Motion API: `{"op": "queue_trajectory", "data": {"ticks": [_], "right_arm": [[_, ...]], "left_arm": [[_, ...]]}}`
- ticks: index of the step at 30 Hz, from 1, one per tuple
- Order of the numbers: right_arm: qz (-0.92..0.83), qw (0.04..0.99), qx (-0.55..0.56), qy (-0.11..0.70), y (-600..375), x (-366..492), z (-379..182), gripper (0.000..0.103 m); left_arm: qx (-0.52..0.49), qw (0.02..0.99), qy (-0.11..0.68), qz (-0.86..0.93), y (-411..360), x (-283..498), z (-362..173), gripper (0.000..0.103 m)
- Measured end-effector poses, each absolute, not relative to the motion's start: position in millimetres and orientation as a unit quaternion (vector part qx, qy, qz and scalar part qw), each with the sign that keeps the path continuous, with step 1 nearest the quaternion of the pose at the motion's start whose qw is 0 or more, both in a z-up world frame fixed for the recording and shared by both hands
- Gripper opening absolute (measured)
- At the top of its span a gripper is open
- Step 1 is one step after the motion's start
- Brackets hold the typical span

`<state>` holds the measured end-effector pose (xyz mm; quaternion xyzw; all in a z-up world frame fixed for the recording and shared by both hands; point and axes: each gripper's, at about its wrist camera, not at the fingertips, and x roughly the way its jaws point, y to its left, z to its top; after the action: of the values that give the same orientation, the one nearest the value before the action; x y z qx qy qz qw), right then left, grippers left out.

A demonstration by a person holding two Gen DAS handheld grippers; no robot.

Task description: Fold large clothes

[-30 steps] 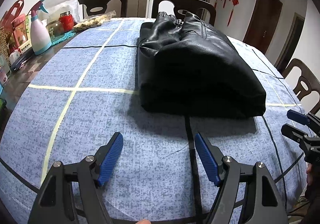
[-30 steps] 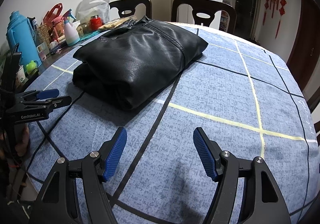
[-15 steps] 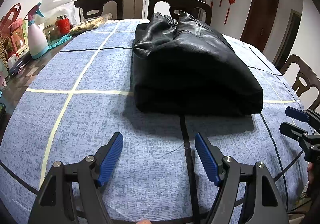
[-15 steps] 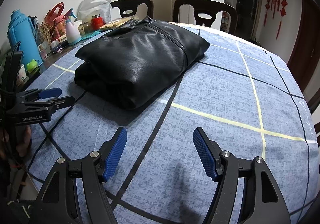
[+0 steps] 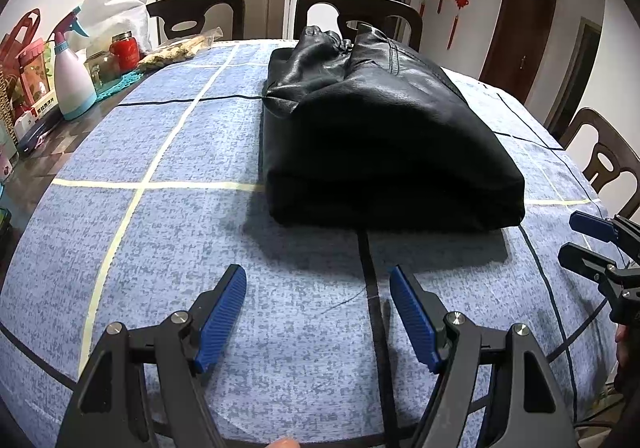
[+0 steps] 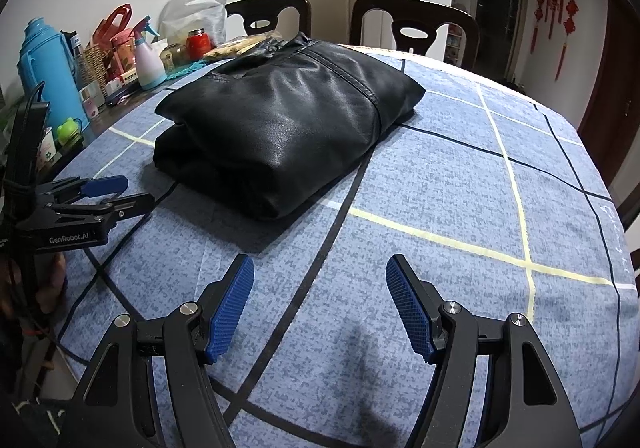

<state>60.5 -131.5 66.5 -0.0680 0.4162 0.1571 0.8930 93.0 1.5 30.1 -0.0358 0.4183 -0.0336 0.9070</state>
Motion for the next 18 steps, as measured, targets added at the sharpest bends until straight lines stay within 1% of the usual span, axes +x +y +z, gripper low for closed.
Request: {"op": "queue_trajectory", "data": {"ticks": [18], "right_arm": [[0.161, 0.893, -0.072, 0.414, -129.8, 60.1, 67.3, 0.069]], "left_arm": [[-0.029, 0.909, 0.415, -0.036, -0.5, 92.6, 31.5, 0.076]]}}
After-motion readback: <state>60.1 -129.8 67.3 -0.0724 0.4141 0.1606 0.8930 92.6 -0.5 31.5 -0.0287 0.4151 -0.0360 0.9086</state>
